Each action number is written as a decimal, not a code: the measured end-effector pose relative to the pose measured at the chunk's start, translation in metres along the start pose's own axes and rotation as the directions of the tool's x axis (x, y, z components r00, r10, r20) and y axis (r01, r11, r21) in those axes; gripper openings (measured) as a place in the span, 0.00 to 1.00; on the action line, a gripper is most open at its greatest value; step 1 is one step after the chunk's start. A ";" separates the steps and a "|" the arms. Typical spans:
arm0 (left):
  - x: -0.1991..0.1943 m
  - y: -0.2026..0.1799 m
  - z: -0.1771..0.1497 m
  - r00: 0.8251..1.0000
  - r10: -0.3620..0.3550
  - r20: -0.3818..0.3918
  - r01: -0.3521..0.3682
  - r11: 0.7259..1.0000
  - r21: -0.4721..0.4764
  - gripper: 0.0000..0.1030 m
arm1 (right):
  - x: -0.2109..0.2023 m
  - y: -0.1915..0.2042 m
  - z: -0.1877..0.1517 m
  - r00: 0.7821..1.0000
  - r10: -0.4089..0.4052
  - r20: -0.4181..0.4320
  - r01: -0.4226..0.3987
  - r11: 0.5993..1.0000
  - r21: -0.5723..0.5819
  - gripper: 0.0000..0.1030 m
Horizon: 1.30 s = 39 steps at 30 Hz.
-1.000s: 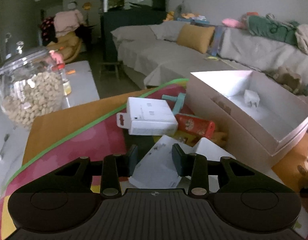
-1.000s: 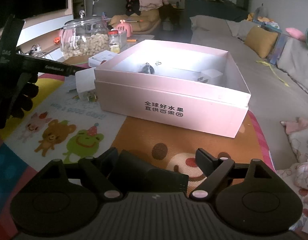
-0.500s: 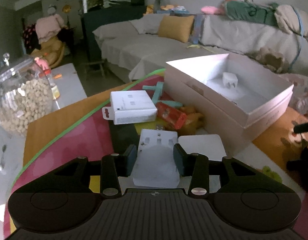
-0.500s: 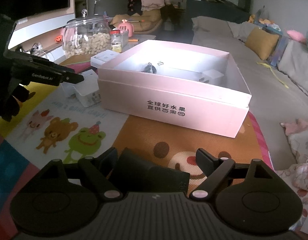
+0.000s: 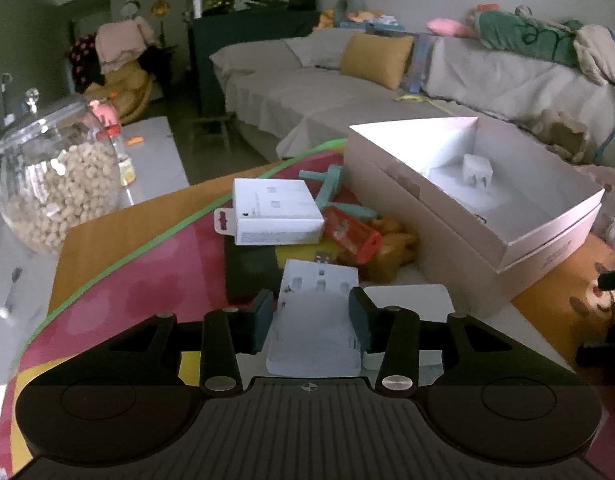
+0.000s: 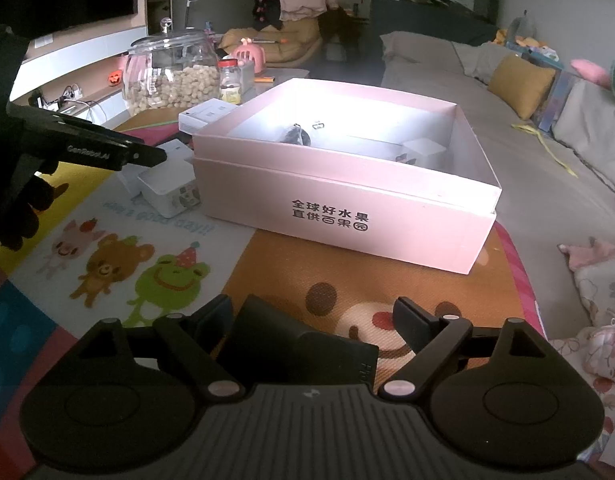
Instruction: Organize rigid objects
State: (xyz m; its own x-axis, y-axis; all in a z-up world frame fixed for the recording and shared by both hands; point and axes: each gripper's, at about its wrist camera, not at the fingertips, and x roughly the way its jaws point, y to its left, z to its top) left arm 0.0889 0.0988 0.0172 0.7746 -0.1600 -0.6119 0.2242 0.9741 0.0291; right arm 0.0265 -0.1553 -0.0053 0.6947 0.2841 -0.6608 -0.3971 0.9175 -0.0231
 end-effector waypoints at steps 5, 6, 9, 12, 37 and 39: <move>-0.011 0.000 -0.008 1.000 0.006 -0.001 -0.006 1.000 -0.001 0.41 | 0.000 0.000 0.000 1.000 0.000 0.000 0.000 1.000 0.000 0.86; -0.015 0.000 -0.011 1.000 0.006 -0.002 -0.006 1.000 -0.008 0.39 | 0.000 0.000 0.000 1.000 0.000 0.000 0.000 1.000 0.000 0.86; -0.032 0.000 -0.023 1.000 0.009 -0.006 -0.009 1.000 -0.023 0.33 | 0.000 0.000 0.000 1.000 0.000 0.000 0.000 1.000 0.000 0.86; -0.043 -0.001 -0.039 0.998 0.008 -0.062 -0.011 0.999 -0.037 0.23 | 0.000 0.000 0.000 1.000 0.000 0.000 0.000 1.000 0.000 0.86; -0.021 0.029 -0.001 0.998 0.038 0.056 -0.018 0.945 -0.327 0.36 | 0.004 0.000 0.001 1.000 -0.009 -0.012 0.010 1.000 0.023 0.91; 0.000 0.032 0.010 1.000 0.015 0.022 -0.007 0.937 -0.350 0.36 | 0.004 -0.001 0.001 1.000 -0.010 -0.013 0.010 1.000 0.023 0.91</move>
State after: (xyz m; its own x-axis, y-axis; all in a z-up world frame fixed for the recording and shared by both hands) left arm 0.1020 0.1287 0.0255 0.7907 -0.1485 -0.5939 -0.0022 0.9695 -0.2452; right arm 0.0302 -0.1544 -0.0066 0.6909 0.2717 -0.6699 -0.3765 0.9263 -0.0126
